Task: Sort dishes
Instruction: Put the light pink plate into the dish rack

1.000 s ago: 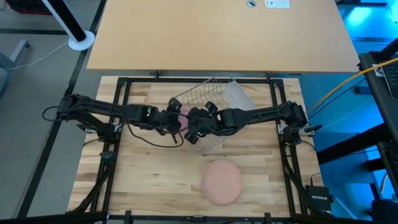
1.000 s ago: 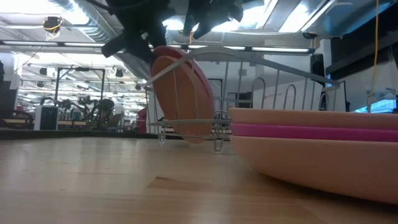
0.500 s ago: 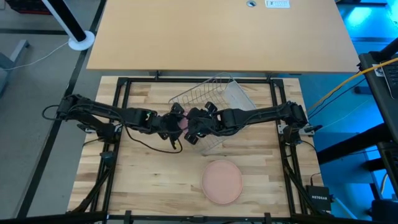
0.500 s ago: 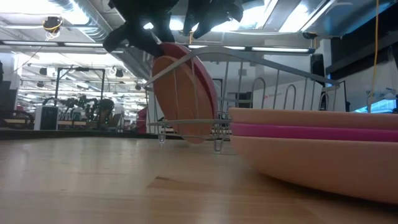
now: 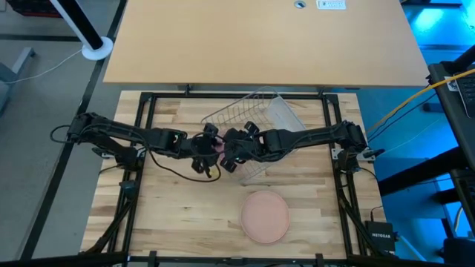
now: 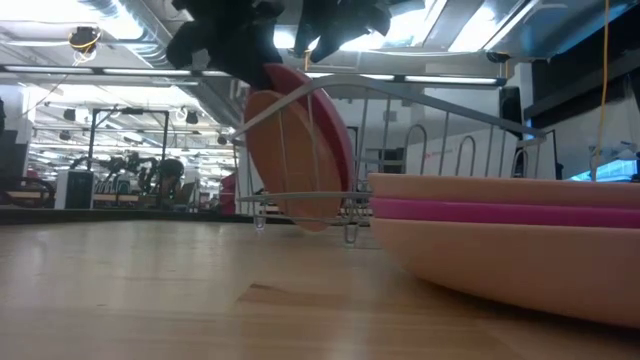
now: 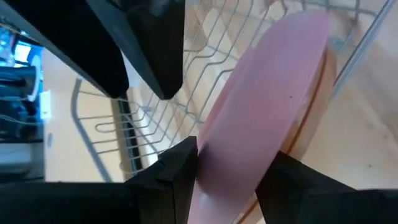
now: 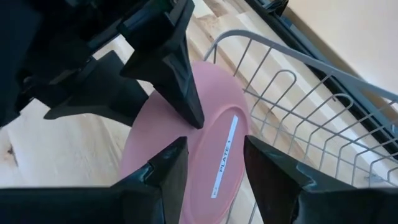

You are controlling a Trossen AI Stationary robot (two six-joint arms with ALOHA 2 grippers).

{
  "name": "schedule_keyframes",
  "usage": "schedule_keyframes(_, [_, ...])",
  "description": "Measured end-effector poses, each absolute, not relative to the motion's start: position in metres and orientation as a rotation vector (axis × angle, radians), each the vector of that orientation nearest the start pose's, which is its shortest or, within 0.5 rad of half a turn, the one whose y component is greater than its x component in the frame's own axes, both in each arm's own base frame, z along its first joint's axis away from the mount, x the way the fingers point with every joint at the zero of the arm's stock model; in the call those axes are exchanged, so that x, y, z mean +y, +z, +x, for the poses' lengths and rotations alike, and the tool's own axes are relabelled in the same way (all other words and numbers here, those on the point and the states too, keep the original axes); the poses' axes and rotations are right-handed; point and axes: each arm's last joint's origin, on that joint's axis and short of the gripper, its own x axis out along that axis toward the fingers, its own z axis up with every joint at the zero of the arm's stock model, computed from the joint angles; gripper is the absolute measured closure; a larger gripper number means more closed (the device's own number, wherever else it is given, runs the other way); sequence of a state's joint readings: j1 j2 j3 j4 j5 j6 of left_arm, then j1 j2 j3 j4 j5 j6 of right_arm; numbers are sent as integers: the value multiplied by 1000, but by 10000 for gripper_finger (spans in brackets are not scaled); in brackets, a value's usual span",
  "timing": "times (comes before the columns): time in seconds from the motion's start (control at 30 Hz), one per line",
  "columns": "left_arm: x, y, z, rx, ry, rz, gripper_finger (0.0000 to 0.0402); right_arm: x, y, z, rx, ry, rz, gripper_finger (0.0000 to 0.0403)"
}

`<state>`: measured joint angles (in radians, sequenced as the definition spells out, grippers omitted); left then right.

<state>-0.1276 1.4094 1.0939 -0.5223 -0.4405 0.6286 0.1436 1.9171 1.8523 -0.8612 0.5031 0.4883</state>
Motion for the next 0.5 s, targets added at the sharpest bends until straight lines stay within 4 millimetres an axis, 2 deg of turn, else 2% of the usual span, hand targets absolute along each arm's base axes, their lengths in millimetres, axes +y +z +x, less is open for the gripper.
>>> schedule_keyframes(0.27, [-24,275,291,883,36,785,265,52,321,413,795,-426,211,242])
schedule_keyframes(0.5, [-18,275,292,888,48,763,265,79,327,415,721,-337,197,242])
